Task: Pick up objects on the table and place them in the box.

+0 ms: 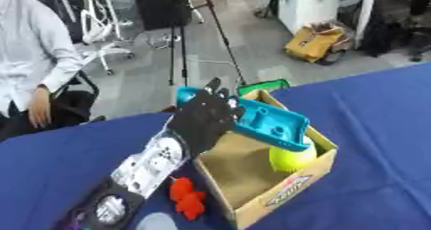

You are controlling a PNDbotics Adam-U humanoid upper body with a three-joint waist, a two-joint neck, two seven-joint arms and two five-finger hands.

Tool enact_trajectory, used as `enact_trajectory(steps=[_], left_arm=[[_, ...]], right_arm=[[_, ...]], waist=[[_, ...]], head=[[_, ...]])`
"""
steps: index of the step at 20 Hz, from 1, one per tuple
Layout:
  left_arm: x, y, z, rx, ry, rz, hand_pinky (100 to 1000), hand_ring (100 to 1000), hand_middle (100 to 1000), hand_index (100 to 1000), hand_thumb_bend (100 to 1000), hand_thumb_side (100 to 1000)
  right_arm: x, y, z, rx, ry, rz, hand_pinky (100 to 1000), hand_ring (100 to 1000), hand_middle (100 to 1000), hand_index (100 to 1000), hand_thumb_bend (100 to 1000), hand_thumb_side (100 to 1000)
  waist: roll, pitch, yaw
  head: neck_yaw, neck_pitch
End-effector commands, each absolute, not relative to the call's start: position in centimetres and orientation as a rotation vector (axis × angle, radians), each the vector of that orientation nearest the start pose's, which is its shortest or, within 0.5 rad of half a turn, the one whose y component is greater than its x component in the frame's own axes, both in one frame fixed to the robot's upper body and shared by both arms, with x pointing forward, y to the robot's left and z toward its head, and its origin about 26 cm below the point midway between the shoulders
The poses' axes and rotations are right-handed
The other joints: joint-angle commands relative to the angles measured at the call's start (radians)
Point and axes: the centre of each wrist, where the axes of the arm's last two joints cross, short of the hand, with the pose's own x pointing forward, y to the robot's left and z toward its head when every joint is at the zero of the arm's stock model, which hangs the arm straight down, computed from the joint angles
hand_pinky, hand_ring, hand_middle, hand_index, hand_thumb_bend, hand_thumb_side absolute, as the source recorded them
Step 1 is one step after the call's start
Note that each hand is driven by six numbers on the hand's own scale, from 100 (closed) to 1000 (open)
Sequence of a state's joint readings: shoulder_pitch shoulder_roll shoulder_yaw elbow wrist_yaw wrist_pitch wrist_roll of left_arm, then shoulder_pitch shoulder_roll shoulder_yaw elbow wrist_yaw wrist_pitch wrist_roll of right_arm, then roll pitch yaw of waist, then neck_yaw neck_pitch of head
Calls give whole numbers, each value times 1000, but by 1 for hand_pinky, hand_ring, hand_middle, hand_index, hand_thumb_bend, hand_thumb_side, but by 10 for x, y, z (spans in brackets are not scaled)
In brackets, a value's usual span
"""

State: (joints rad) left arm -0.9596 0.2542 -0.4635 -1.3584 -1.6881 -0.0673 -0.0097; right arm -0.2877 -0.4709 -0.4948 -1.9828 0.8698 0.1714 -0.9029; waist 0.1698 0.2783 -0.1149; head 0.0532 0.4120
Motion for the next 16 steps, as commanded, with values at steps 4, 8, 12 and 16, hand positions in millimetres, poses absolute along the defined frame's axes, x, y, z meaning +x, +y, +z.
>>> enact_trajectory(steps=[4,8,12,16], left_arm=[[414,94,238,-1856,1723,1726,798,608,611,788,321,100],[414,93,238,-1866,1664,1773,833,706,741,886,372,138],[411,92,242,-1886,1590,1822,861,790,850,961,392,160],[409,90,244,-1898,1535,1864,882,854,944,1000,415,168]], right_arm=[[262,-396,265,-2286,-2017,-550,871,767,509,592,100,419],[262,-396,265,-2288,-2015,-550,871,767,508,592,100,419],[262,-396,265,-2287,-2014,-549,871,767,508,591,100,419],[262,-396,265,-2287,-2013,-549,870,767,509,590,100,419]], waist=[[-15,-14,0],[-15,-15,1],[-15,-17,2],[-16,-17,1]], head=[[5,-9],[4,-10],[4,-11],[5,-13]])
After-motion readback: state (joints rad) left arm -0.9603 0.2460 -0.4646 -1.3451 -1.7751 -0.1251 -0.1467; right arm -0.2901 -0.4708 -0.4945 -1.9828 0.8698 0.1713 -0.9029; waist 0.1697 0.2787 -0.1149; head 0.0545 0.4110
